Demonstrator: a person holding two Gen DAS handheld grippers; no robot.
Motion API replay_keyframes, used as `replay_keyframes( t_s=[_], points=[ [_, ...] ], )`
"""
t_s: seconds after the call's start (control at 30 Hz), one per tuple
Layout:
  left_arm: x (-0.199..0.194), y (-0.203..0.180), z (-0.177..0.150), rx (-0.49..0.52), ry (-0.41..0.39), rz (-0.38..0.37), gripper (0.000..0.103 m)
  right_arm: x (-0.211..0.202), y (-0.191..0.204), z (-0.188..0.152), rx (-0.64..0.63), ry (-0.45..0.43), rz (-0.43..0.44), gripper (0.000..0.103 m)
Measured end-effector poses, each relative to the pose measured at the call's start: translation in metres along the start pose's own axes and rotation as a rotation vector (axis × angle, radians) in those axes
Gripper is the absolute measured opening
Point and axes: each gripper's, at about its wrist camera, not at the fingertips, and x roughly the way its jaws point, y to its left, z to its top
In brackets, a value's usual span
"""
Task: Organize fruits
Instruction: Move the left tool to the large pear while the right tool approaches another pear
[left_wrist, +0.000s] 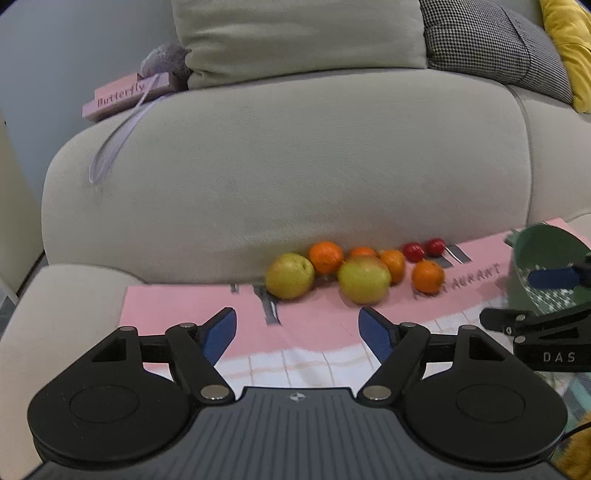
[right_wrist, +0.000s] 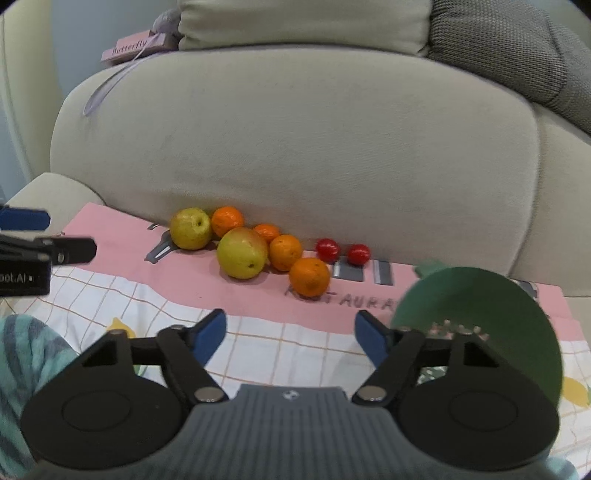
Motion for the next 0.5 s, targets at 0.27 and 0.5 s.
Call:
replay_keyframes(
  t_s=[0.27,0.5],
  points=[
    [0.029,0.023,0.015,-0.021,-0.043,0.017,0.086,0.036,0.006,0.025,0.003,-0.061,0.081,0.062],
    [0.06,0.04,0.022,-0.068,-0.043,-0.023,0.082,0.065,0.019,0.043,-0.028,-0.118,0.107,0.071]
  ],
)
